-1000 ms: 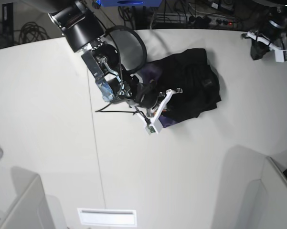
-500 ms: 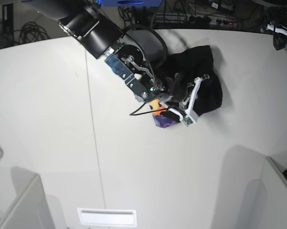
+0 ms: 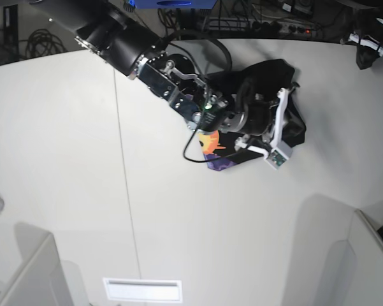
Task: Fold the T-shirt properly
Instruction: 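Press the folded bundle down with the right gripper and release it, then grasp the bundle edge with the left gripper and flip it over, sun print up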
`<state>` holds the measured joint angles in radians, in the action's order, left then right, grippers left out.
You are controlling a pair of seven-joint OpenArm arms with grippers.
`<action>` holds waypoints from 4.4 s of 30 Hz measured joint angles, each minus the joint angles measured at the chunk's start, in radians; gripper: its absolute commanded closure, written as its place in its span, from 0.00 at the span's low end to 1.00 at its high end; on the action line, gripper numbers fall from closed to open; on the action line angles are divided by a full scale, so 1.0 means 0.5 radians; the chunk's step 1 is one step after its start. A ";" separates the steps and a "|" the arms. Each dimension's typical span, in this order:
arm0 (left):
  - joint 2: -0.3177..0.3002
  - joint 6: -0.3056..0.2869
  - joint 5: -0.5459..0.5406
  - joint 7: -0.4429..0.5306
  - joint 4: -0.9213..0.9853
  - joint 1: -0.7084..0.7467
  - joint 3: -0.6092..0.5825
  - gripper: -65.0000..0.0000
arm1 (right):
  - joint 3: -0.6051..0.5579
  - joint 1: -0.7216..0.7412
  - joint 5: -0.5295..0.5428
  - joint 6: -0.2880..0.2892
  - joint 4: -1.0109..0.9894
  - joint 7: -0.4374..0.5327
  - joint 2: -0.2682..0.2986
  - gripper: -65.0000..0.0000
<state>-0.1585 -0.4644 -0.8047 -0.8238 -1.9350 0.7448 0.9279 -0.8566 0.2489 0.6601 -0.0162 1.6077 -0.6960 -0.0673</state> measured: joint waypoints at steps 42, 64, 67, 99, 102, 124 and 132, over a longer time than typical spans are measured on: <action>0.060 0.236 -0.275 0.104 0.752 -0.786 -1.038 0.43 | 1.907 -1.222 -0.027 0.580 0.552 -0.111 0.624 1.00; -0.513 0.244 -0.045 0.050 0.761 -1.042 -1.845 1.00 | 2.361 -1.474 -0.027 0.581 0.550 -0.107 0.499 1.00; -0.562 0.245 0.072 0.069 0.755 -1.138 -2.006 1.00 | 2.443 -1.489 -0.021 0.581 0.551 -0.095 0.459 1.00; -0.658 -0.192 1.590 0.158 0.750 -2.147 -3.583 1.00 | 2.793 -1.614 -0.027 0.587 0.541 -0.098 0.072 1.00; -0.649 -0.234 1.722 0.235 0.752 -2.183 -3.667 1.00 | 2.792 -1.615 -0.027 0.587 0.541 -0.098 0.056 1.00; -0.497 -0.239 1.808 0.273 0.764 -2.243 -3.849 1.00 | 2.796 -1.597 -0.028 0.587 0.541 -0.097 -0.014 1.00; -0.497 -0.217 1.803 0.327 0.809 -2.201 -3.816 1.00 | 2.796 -1.595 -0.029 0.587 0.541 -0.097 -0.002 1.00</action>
<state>-0.4068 -0.5728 0.0967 -0.6605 -1.5303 -0.3557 -0.9802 0.5415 -0.5488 0.6456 0.2775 1.8782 -0.7444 -0.0685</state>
